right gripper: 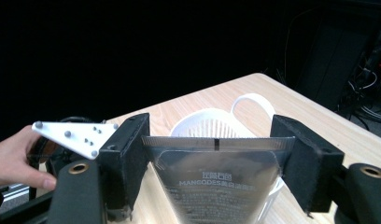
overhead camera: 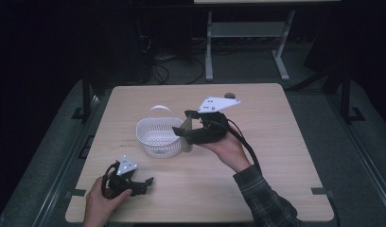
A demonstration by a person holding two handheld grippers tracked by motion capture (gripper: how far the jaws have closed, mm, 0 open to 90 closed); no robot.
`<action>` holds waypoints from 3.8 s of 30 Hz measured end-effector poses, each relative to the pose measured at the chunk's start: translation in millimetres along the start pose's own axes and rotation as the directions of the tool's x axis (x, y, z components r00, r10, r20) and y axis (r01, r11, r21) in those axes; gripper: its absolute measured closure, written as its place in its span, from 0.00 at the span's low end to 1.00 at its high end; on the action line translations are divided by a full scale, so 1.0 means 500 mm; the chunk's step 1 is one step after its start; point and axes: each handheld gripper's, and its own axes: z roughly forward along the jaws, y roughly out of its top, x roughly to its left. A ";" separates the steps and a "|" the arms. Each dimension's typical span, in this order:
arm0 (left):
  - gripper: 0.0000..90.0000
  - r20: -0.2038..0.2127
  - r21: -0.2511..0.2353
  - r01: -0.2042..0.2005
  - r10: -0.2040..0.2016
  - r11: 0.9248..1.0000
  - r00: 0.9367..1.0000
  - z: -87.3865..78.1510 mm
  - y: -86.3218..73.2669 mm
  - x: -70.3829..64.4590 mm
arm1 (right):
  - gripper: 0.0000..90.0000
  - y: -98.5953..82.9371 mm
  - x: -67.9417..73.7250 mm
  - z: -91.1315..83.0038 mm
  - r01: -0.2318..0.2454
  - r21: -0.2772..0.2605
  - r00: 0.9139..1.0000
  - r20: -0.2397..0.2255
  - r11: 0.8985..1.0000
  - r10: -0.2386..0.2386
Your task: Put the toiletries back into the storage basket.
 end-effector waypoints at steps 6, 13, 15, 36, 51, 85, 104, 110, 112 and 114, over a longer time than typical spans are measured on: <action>0.14 -0.001 0.001 -0.002 0.002 1.000 1.000 0.000 0.000 0.000 | 0.33 0.019 0.000 0.005 0.005 -0.009 1.000 -0.001 1.000 -0.005; 0.14 -0.002 0.001 -0.002 0.002 1.000 1.000 0.000 0.000 0.000 | 0.33 0.045 -0.004 0.017 0.001 -0.026 1.000 -0.009 1.000 -0.001; 0.14 -0.002 0.002 -0.003 0.003 1.000 1.000 0.000 0.000 0.000 | 0.33 0.051 -0.005 0.020 0.001 -0.030 1.000 -0.009 1.000 -0.002; 0.14 -0.003 -0.002 -0.003 0.003 1.000 1.000 0.000 0.000 0.000 | 0.33 0.071 -0.022 0.063 -0.012 -0.041 1.000 -0.007 0.999 0.012; 0.14 -0.001 -0.002 -0.003 0.003 1.000 1.000 0.000 0.000 -0.001 | 0.33 0.061 -0.034 0.102 -0.025 -0.026 1.000 -0.002 0.999 0.025; 0.14 0.001 -0.002 -0.003 0.003 1.000 1.000 0.000 -0.001 -0.001 | 0.33 -0.002 -0.045 0.164 -0.048 0.055 0.999 0.004 0.997 0.048; 0.14 0.002 0.002 -0.009 0.009 1.000 1.000 0.000 -0.001 0.000 | 0.33 -0.038 -0.055 0.187 -0.062 0.097 0.998 0.016 0.993 0.061; 0.14 0.002 0.000 -0.007 0.007 1.000 1.000 0.000 -0.001 -0.001 | 0.33 -0.051 -0.060 0.195 -0.066 0.119 0.998 0.019 0.991 0.065; 0.14 0.002 0.000 -0.008 0.008 1.000 1.000 0.000 -0.001 -0.001 | 0.33 -0.055 -0.061 0.198 -0.069 0.129 0.998 0.019 0.989 0.067; 0.14 0.003 0.000 -0.007 0.007 1.000 1.000 0.000 -0.001 -0.001 | 0.33 -0.057 -0.062 0.201 -0.065 0.136 0.998 0.018 0.989 0.063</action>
